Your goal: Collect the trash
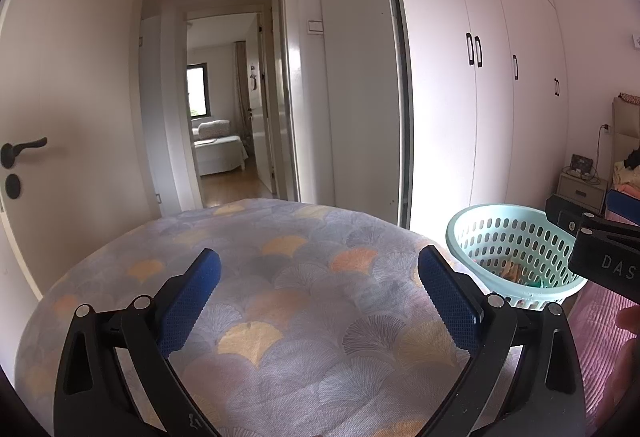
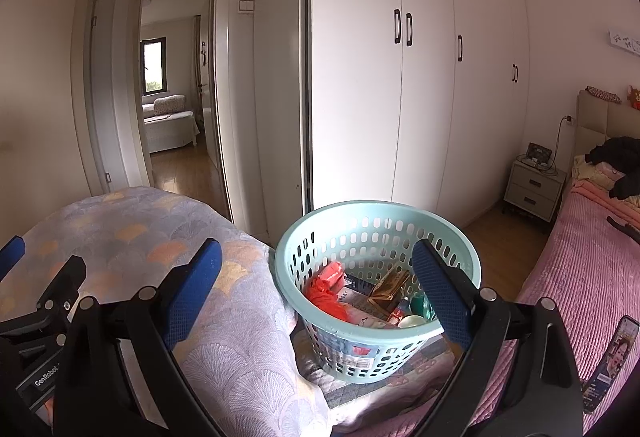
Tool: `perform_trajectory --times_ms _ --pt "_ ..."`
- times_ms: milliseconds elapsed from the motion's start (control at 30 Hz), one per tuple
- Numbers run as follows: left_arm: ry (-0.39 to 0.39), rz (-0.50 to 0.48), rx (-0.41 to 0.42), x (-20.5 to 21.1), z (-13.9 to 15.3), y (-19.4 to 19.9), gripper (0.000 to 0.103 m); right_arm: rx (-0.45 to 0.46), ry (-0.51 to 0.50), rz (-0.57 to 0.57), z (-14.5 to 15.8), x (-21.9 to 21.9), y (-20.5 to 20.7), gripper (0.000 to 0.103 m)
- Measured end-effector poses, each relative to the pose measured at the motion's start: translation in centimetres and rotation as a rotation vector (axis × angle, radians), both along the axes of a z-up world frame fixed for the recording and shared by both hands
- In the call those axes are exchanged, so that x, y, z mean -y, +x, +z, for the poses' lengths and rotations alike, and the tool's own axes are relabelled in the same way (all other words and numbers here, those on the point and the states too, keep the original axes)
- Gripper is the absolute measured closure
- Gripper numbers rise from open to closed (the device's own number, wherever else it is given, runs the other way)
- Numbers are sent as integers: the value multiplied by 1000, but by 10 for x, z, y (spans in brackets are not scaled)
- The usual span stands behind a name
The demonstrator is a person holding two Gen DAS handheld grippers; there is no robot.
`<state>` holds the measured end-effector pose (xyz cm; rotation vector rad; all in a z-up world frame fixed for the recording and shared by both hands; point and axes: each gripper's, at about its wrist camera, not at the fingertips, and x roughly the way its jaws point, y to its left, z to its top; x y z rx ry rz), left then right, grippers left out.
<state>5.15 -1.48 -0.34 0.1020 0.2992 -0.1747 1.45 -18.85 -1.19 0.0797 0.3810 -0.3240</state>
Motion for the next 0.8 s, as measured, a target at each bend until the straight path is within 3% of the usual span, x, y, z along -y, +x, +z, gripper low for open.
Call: perform_trajectory --times_ms 800 --pt "-18 4 -17 -20 9 2 8 -6 -18 -11 0 -2 4 12"
